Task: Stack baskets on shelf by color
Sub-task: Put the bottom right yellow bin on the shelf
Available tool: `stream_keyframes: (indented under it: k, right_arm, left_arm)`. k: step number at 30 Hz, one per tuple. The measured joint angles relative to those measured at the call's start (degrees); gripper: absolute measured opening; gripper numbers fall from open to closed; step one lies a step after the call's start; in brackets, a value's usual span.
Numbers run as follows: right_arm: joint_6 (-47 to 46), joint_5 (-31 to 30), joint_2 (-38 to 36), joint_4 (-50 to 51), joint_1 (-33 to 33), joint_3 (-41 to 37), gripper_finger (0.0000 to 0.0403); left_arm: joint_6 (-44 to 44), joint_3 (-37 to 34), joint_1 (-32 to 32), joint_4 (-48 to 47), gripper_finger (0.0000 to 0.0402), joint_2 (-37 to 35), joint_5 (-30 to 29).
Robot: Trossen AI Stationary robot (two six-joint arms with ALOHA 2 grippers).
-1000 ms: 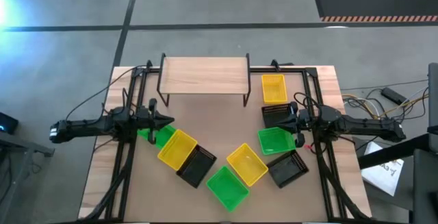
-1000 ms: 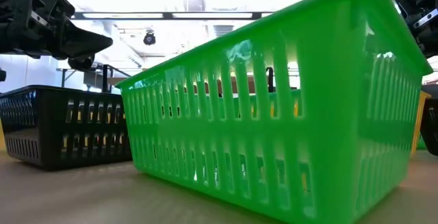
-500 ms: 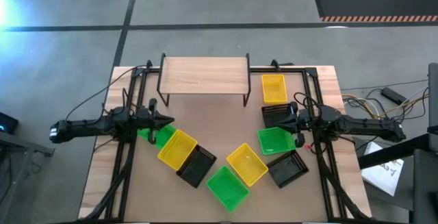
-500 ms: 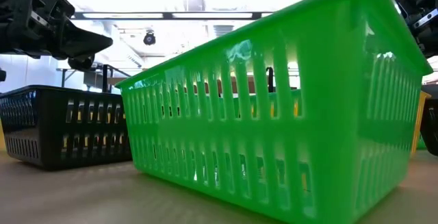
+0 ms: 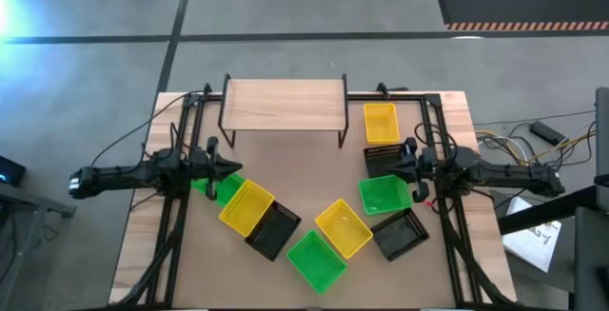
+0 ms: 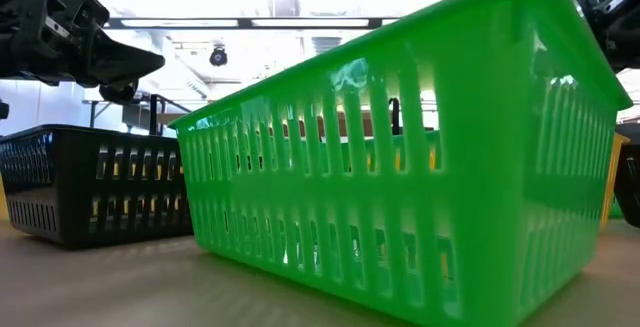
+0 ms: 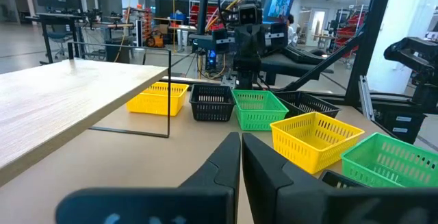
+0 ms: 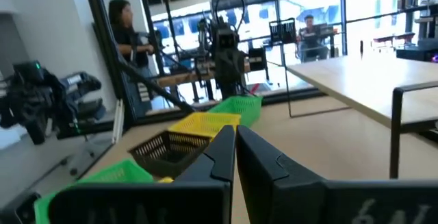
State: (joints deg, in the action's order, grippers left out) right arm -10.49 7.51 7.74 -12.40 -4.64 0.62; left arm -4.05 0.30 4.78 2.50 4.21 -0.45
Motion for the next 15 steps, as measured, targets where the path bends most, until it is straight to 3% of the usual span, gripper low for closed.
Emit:
stream_keyframes:
  k: [8,15]
  right_arm:
    - [1.3,-4.1,6.3,-10.2,0.1,0.0,0.0010]
    - [-1.3,-5.4,13.0,-7.0,0.1,1.9,0.0052]
  left_arm:
    - [0.0,0.0,0.0,0.0,0.0000,0.0,0.0]
    - [0.0,0.0,0.0,0.0,0.0000,0.0,0.0]
